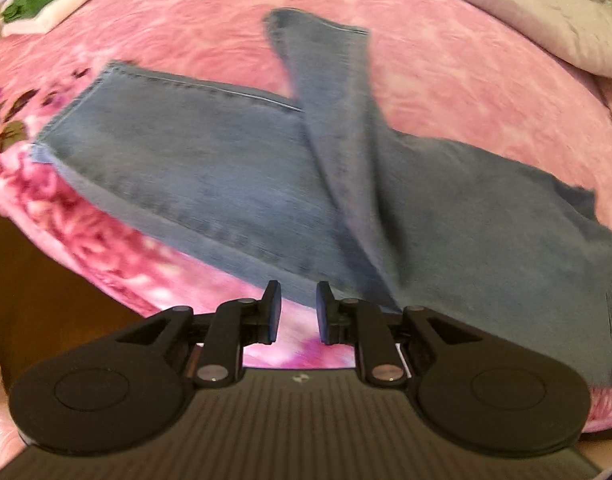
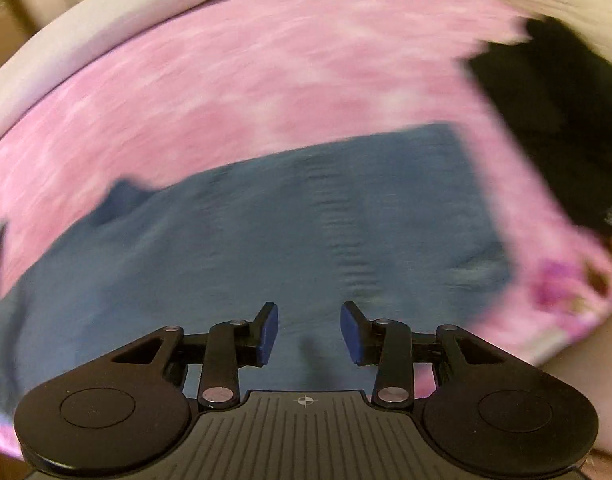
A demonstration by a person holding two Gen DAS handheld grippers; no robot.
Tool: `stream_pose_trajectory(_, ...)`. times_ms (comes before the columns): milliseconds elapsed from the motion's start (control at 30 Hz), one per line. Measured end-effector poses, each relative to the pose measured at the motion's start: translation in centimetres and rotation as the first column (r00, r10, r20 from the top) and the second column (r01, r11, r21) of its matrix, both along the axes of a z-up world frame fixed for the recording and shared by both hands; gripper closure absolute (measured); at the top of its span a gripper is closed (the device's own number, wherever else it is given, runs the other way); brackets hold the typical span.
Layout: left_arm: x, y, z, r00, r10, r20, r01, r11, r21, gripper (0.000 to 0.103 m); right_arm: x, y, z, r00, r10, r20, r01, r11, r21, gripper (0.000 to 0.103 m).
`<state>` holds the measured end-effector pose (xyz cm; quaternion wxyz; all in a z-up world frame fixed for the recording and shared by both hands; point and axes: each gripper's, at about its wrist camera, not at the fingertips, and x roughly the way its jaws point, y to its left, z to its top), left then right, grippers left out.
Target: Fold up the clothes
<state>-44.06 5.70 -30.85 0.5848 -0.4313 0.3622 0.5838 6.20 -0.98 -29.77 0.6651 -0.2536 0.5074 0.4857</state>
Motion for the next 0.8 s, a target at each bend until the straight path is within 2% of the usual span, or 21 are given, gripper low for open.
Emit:
stream_pose_trajectory(133,-3.3,2.1,0.1,1.000,0.017,-0.021,-0.018,1.000,-0.025,0.089,-6.0,4.5,-0.5,0.992,0.119,-0.034,-0.119,0.993,0.014,0.064)
stream_pose_trajectory(267,-8.0,5.0,-0.6,0.999,0.028,-0.031,-0.029,0.999,-0.036,0.089,-11.7,7.8,-1.6,0.983,0.180,-0.038,-0.180,0.984,0.003,0.064)
stream_pose_trajectory(400,-13.0,8.5,-1.8,0.999,-0.003,-0.049,0.003,1.000,-0.011,0.089,-17.1,10.4,-3.0,0.982,0.189,-0.027,-0.189,0.981,-0.031,0.064)
stream_pose_trajectory(533,-18.3,10.9,-4.1,0.996,-0.073,-0.055,0.072,0.997,-0.019,0.089,-21.5,12.3,-3.9,0.988,0.154,-0.004,-0.154,0.987,-0.043,0.064)
stream_pose_trajectory(600,-21.4,11.4,-4.5,0.995,-0.090,-0.048,0.090,0.996,-0.002,0.097,-23.3,13.2,-3.9,0.990,0.141,0.001,-0.141,0.989,-0.042,0.064)
stream_pose_trajectory(700,-25.4,12.3,-3.5,0.994,-0.027,-0.104,0.029,0.999,0.022,0.100,-25.5,14.6,-3.9,0.990,0.138,0.002,-0.137,0.990,-0.040,0.064)
stream_pose_trajectory(800,-28.3,13.7,-2.0,0.989,0.071,-0.132,-0.067,0.997,0.039,0.096,-27.3,16.0,-4.0,0.989,0.151,-0.005,-0.151,0.988,-0.037,0.064)
